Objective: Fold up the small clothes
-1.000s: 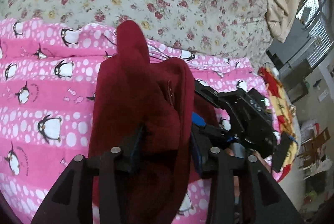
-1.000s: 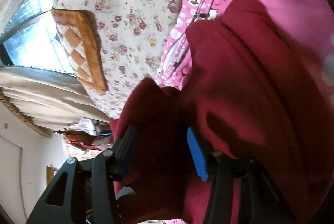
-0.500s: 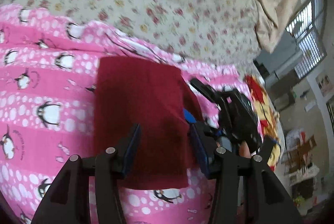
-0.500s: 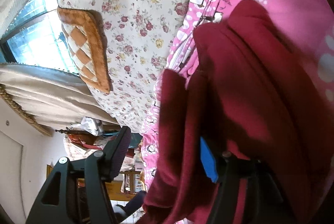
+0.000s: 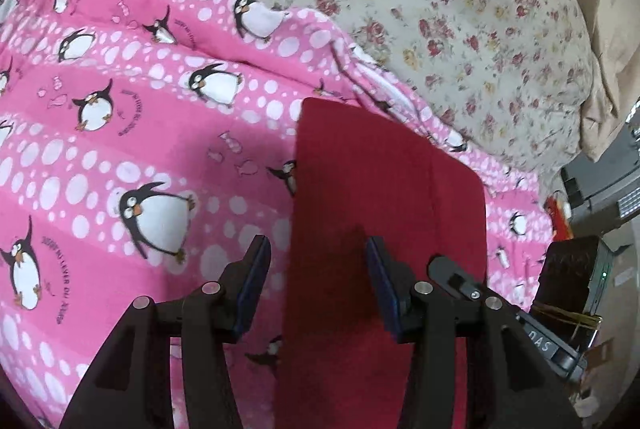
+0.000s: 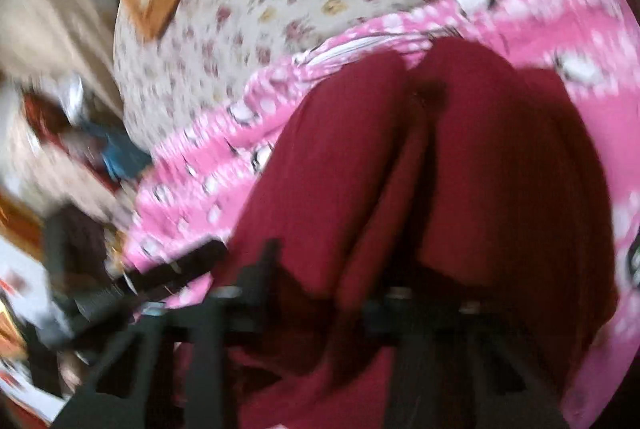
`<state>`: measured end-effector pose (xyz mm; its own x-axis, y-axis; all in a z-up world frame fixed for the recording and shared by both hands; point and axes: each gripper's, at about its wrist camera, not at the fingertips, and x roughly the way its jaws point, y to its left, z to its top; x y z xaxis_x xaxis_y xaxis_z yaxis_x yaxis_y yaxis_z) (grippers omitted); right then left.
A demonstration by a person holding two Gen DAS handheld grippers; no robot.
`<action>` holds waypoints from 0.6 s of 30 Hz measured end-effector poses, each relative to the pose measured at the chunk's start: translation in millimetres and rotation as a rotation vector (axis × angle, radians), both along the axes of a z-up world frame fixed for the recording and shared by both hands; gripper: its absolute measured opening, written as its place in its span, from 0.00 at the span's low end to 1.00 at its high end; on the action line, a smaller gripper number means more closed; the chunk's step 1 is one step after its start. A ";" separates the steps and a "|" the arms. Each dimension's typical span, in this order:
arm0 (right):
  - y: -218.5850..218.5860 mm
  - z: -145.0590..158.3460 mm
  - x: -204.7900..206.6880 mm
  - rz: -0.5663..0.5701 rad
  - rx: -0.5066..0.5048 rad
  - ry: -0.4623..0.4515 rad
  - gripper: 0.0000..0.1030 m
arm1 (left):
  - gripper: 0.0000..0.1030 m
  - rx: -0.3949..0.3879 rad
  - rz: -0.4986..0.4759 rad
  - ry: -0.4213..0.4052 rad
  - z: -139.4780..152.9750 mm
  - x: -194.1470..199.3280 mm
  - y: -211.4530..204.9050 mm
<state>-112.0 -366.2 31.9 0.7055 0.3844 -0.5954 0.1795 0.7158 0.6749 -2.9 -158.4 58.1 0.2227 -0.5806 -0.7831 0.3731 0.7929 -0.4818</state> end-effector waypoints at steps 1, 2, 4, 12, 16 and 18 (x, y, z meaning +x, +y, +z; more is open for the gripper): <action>-3.9 4.7 -1.8 0.008 0.000 -0.015 0.23 | 0.27 -0.010 -0.006 -0.007 3.3 -0.9 -2.4; -9.9 13.1 -4.7 0.021 -0.020 -0.033 0.22 | 0.27 -0.015 -0.014 -0.013 6.6 -2.2 -6.6; -18.4 21.1 -10.3 0.024 -0.071 -0.035 0.22 | 0.27 -0.014 -0.039 -0.016 7.8 -5.1 -17.2; -56.4 12.1 -24.7 -0.039 -0.156 0.029 0.20 | 0.30 0.052 -0.112 -0.027 -19.1 -23.0 -62.5; -62.6 -5.2 -25.4 -0.067 -0.126 0.040 0.20 | 0.29 0.056 -0.109 -0.051 -25.7 -25.3 -65.9; -61.7 -1.1 -25.2 -0.067 -0.132 0.041 0.20 | 0.26 0.063 -0.115 -0.048 -22.7 -23.9 -65.7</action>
